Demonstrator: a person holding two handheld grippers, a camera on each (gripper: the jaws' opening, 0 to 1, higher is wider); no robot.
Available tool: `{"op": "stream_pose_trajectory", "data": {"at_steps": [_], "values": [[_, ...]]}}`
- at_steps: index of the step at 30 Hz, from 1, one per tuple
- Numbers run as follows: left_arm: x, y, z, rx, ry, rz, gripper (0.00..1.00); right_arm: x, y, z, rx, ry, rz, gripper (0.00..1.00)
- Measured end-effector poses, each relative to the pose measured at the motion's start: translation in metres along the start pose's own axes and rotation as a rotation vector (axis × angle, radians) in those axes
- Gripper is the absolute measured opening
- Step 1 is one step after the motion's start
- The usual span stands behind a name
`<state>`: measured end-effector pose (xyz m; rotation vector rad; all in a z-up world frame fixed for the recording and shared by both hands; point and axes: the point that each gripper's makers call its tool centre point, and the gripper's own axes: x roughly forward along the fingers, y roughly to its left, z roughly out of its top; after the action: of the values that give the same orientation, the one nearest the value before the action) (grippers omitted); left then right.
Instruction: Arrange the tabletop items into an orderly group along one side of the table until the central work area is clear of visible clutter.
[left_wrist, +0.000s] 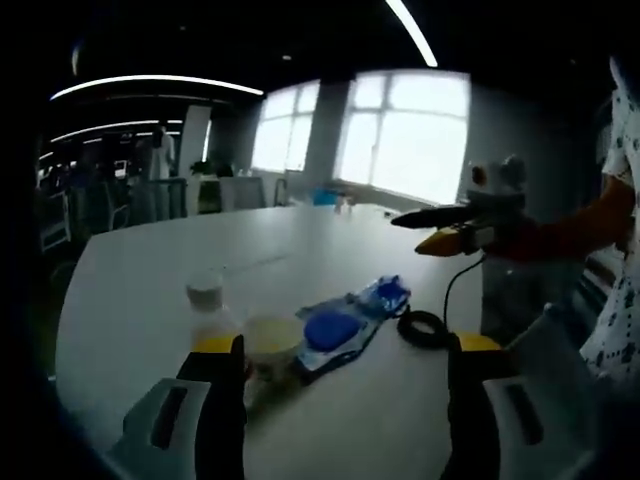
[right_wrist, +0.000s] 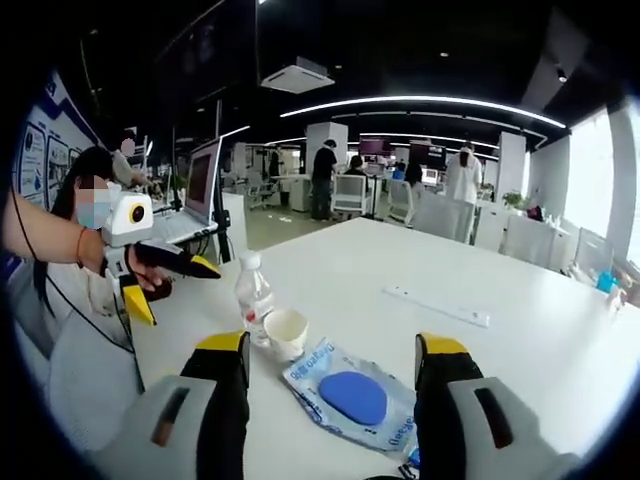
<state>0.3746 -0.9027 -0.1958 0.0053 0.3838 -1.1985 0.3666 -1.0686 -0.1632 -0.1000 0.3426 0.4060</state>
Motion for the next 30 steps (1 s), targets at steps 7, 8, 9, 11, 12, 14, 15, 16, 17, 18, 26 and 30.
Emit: {"op": "stream_pose_trajectory", "data": {"at_steps": [7,8,9,11,12,14,15,16,17,18,26,30], "values": [[0.006,-0.007,0.003,0.012,-0.002,-0.003,0.8,-0.02,-0.016,-0.006,0.003,-0.004,-0.022,0.65],[0.006,-0.008,0.003,0.014,-0.002,-0.003,0.8,-0.023,-0.017,-0.006,0.004,-0.005,-0.023,0.65],[0.006,-0.01,0.004,0.015,-0.005,-0.005,0.79,-0.027,-0.019,-0.008,0.003,-0.007,-0.024,0.65],[0.005,-0.013,0.004,0.021,-0.004,-0.002,0.79,-0.033,-0.022,-0.01,0.003,-0.004,-0.029,0.65],[0.005,-0.014,0.005,0.02,-0.009,-0.001,0.79,-0.038,-0.024,-0.011,0.007,-0.004,-0.031,0.65],[0.005,-0.017,0.006,0.022,-0.012,0.001,0.8,-0.045,-0.027,-0.013,0.007,-0.006,-0.037,0.66],[0.004,-0.018,0.006,0.021,-0.012,0.001,0.8,-0.048,-0.027,-0.015,0.011,-0.006,-0.037,0.66],[0.005,-0.021,0.007,0.021,-0.014,0.001,0.8,-0.053,-0.029,-0.016,0.013,-0.009,-0.04,0.66],[0.006,-0.023,0.008,0.022,-0.017,0.0,0.8,-0.057,-0.032,-0.017,0.011,-0.014,-0.042,0.66],[0.006,-0.025,0.008,0.023,-0.018,0.001,0.8,-0.06,-0.033,-0.018,0.012,-0.012,-0.044,0.66],[0.007,-0.034,0.009,0.032,-0.025,0.001,0.79,-0.094,-0.045,-0.025,0.015,-0.021,-0.053,0.67],[0.009,-0.042,0.009,0.034,-0.028,-0.002,0.79,-0.108,-0.051,-0.032,0.014,-0.008,-0.053,0.68]]}}
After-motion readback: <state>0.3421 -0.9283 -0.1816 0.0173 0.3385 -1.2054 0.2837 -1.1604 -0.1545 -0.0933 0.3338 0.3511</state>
